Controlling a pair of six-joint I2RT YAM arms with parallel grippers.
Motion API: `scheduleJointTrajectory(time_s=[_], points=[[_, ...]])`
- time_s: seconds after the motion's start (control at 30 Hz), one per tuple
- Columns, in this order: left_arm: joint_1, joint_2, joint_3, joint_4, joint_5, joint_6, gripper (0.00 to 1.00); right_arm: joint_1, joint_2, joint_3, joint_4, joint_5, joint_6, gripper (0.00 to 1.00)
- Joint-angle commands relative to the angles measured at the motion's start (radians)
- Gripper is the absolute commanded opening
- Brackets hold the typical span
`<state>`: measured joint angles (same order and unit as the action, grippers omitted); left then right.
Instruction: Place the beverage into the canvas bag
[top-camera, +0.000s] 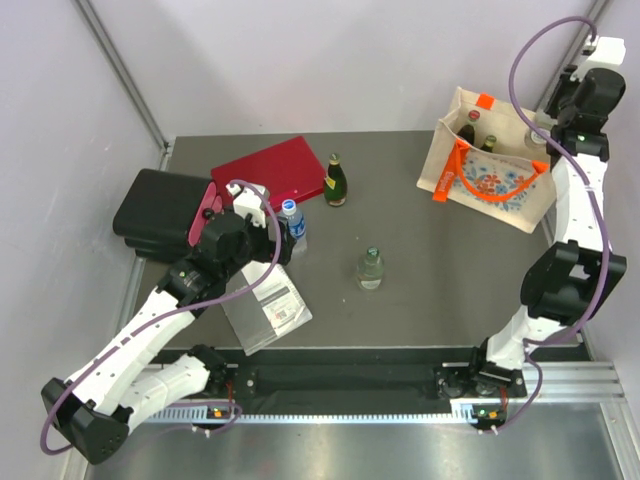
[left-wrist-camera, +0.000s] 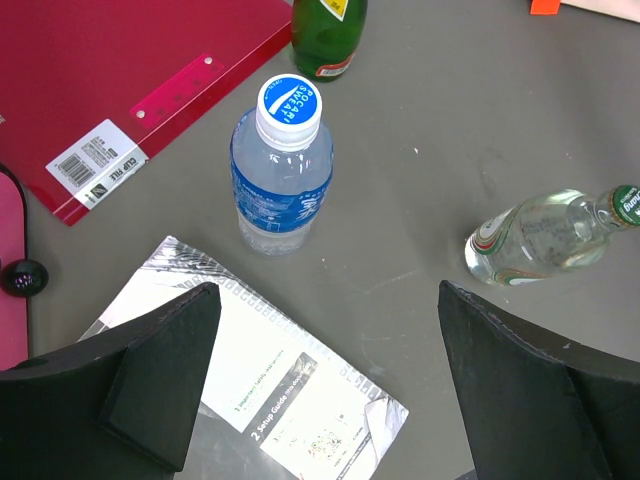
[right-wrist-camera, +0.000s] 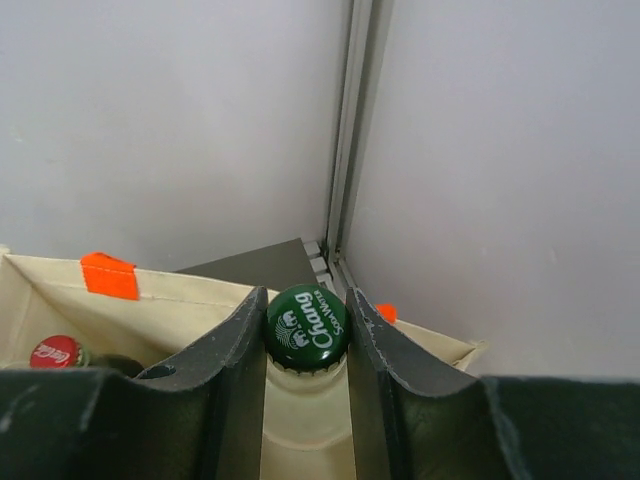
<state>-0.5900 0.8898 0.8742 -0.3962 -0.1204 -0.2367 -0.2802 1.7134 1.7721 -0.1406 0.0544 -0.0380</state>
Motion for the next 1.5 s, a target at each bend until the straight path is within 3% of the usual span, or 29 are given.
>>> scheduleJointTrajectory(time_s=[0.0,0.43,0.7,1.47], points=[[-0.002,-0.009,0.003,0.045,0.004,0.002,0.94,-0.027,-0.002,0.012,0.280,-0.031,-0.022,0.00],[-0.002,0.000,0.003,0.045,0.007,0.004,0.94,-0.045,0.049,-0.112,0.409,-0.051,-0.088,0.00],[-0.002,-0.012,0.000,0.053,0.019,-0.001,0.94,-0.047,0.018,-0.256,0.458,-0.051,-0.042,0.00],[-0.004,-0.005,0.003,0.049,0.025,-0.003,0.94,-0.053,0.109,-0.352,0.464,-0.105,0.013,0.00]])
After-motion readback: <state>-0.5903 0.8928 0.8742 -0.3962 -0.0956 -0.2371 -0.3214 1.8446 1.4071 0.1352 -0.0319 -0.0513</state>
